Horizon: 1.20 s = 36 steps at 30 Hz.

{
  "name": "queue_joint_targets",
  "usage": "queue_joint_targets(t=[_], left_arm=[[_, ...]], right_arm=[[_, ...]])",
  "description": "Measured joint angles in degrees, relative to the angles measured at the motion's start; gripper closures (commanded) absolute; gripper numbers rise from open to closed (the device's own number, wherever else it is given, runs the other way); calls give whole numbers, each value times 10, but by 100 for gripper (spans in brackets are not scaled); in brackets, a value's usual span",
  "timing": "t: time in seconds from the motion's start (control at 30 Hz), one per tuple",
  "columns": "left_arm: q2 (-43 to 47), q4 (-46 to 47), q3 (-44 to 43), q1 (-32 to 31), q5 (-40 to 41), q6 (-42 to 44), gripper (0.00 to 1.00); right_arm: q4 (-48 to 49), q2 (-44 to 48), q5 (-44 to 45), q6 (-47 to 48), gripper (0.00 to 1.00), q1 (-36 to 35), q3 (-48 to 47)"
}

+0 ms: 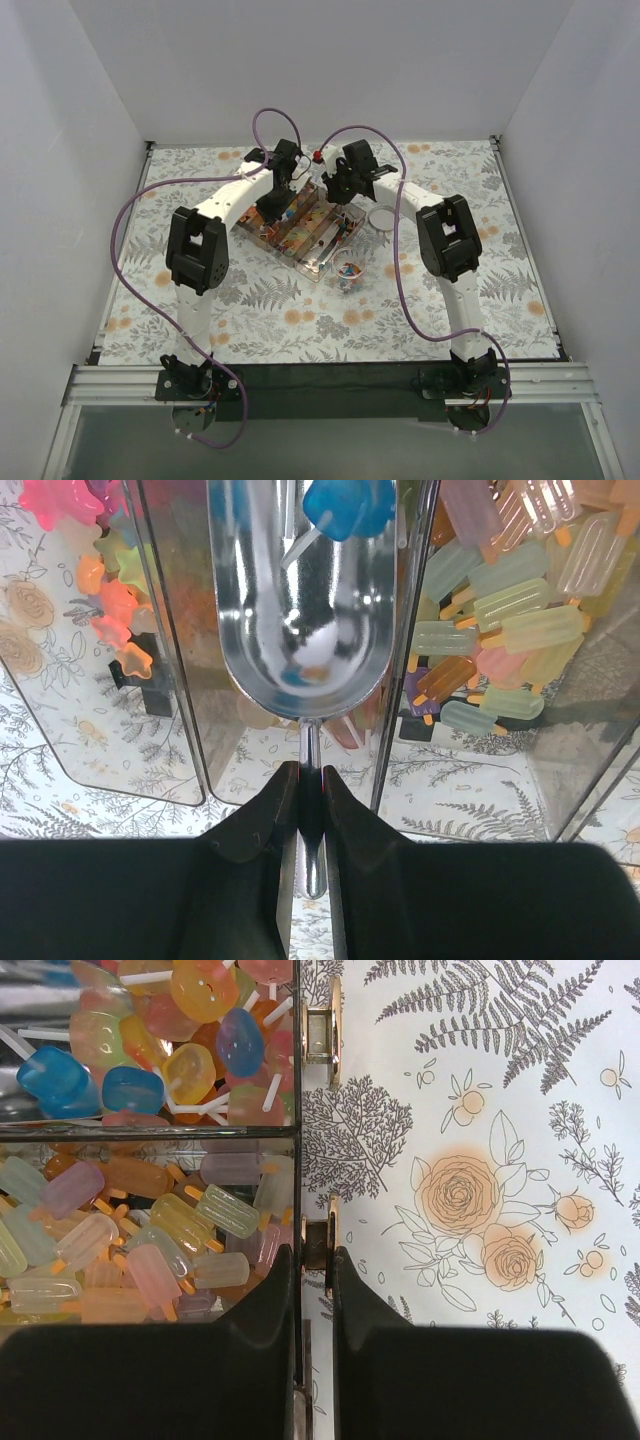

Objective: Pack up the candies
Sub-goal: Scoop the fake candies from the storage box.

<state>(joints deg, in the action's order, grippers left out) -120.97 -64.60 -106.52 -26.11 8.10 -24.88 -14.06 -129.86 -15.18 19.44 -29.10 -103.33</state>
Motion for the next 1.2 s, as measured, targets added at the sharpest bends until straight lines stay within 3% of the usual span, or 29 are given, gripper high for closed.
queue_joint_targets(t=[0.37,0.77,1.2], left_arm=[[-22,-7,-19,0,1,-10,100],[11,183,125,3,-11,-25,100],[35,203,155,5,-13,-23,100]], right_arm=[[18,5,1,-5,99,-3,13],[52,21,-5,-28,99,-4,49],[52,28,-4,-30,99,-13,57]])
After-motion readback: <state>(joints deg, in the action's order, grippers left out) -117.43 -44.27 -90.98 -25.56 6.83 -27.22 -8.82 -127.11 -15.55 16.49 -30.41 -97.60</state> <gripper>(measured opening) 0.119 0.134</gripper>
